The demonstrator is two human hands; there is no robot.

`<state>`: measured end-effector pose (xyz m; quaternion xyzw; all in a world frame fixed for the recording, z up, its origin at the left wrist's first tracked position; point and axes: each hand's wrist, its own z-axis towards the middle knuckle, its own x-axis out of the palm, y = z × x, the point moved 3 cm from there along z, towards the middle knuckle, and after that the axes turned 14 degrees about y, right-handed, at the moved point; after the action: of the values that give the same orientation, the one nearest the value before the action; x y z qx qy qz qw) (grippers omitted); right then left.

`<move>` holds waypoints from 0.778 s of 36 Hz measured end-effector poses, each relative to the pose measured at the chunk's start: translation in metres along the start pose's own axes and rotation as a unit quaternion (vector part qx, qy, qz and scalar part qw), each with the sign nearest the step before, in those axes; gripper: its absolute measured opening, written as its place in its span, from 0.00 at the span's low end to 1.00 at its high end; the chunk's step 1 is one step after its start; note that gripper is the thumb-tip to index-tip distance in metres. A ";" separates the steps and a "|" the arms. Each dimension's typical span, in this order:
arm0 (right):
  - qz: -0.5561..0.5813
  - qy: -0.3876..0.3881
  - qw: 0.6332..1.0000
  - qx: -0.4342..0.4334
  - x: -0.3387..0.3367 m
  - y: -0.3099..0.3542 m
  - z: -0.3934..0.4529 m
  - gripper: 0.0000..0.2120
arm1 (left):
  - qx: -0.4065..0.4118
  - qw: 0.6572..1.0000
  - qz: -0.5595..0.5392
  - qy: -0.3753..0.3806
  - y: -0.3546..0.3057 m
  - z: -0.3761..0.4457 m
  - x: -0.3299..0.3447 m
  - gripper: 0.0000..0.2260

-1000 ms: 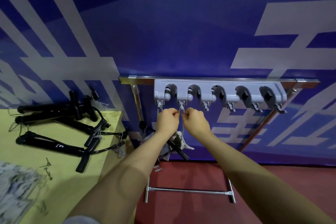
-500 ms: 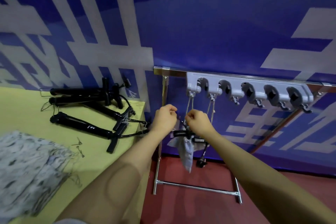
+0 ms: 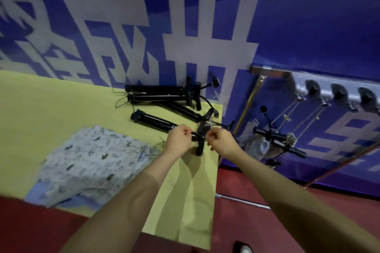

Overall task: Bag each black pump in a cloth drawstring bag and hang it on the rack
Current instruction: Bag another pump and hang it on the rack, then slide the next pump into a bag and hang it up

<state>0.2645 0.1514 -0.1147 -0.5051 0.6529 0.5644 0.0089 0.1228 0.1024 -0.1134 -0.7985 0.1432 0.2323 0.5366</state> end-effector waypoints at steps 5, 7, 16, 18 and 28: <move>-0.004 0.026 1.000 -0.005 0.049 0.027 0.011 0.07 | -0.033 0.999 0.004 -0.028 0.051 -0.019 -0.040 0.10; -0.004 0.041 0.999 -0.005 0.064 0.034 0.019 0.07 | -0.042 0.998 0.012 -0.033 0.069 -0.025 -0.053 0.10; -0.075 0.108 0.990 -0.051 0.119 0.064 0.064 0.13 | -0.096 0.992 0.056 -0.061 0.131 -0.030 -0.083 0.11; -0.109 0.146 0.981 -0.066 0.134 0.071 0.078 0.18 | -0.129 0.985 0.098 -0.060 0.140 -0.027 -0.086 0.14; -0.257 0.161 0.947 -0.108 0.181 0.081 0.121 0.19 | -0.195 0.950 0.245 0.012 0.170 -0.010 -0.087 0.28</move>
<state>0.0537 0.1118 -0.2050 -0.7379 0.4284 0.5215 -0.0061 -0.0300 0.0260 -0.1987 -0.8304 0.2928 0.3705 0.2957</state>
